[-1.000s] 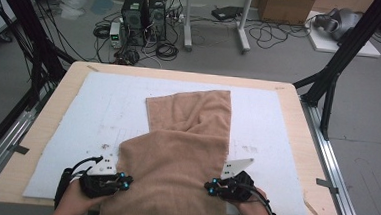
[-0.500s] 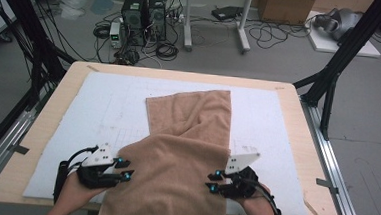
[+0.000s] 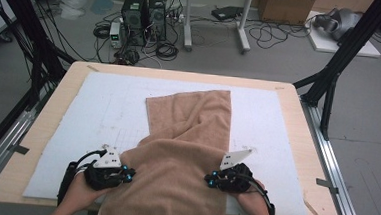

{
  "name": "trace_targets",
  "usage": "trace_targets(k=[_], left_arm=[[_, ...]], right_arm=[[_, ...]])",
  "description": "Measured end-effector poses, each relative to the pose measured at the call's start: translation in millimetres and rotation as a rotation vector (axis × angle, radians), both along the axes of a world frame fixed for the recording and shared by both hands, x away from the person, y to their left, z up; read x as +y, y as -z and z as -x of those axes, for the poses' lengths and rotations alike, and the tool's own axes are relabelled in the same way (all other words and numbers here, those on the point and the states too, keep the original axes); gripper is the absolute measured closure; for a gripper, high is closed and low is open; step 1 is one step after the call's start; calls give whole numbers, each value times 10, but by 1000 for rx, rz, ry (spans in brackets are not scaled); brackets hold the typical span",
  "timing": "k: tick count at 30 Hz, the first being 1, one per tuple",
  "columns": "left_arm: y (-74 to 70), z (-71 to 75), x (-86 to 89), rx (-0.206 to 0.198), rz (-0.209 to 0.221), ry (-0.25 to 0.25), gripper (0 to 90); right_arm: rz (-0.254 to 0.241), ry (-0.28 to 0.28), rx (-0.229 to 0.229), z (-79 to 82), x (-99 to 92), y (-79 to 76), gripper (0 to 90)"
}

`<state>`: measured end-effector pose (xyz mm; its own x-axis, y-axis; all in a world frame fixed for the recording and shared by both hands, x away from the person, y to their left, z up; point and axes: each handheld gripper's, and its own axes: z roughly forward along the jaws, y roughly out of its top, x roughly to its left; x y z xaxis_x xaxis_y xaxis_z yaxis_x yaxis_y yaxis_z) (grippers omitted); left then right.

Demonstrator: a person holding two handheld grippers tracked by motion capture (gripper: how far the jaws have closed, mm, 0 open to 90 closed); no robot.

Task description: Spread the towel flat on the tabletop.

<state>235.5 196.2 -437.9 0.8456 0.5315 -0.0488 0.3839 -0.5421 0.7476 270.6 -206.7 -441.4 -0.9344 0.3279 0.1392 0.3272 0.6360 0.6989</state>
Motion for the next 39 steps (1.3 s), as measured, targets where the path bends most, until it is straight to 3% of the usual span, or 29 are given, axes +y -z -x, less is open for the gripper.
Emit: trace_targets(k=[8, 11, 14, 17, 20, 23, 25, 26, 29, 32, 34, 35, 39], left_arm=[[-20, 371, 58, 7, 23, 54, 852], [-135, 403, 62, 30, 95, 74, 810], [-277, 287, 33, -15, 91, 55, 735], [-327, 70, 12, -39, 101, 8, 705], [-332, -154, 26, -54, 130, -54, 696], [-292, -336, 35, -42, 141, -114, 696], [-244, -443, 36, 10, 146, -134, 697], [-220, -483, 29, 27, 145, -141, 701], [-150, -552, -14, 48, 79, -149, 709], [-62, -541, -91, 86, 21, -107, 687], [-11, -492, -158, 86, -12, -72, 681], [3, -448, -182, 64, -13, -78, 685], [13, -367, -173, 51, -5, -49, 855]], right_arm=[[3, -63, 14, 330, -38, -18, 862], [-26, -98, 33, 420, -57, -50, 831], [-73, -73, -5, 391, -89, -161, 780], [-61, -16, -38, 244, -106, -226, 733], [-37, 27, -31, 52, -123, -185, 697], [-19, 36, -1, -52, -122, -94, 693], [7, 28, 18, -79, -105, -20, 709], [-6, 29, 15, -71, -105, 5, 740], [-26, 21, 7, -53, -148, 32, 842], [-19, 5, 4, -31, -170, 26, 866], [-14, 7, 4, -21, -176, 20, 867], [-12, 4, -4, -21, -174, 20, 868], [6, 5, -24, 21, -172, 6, 874]])
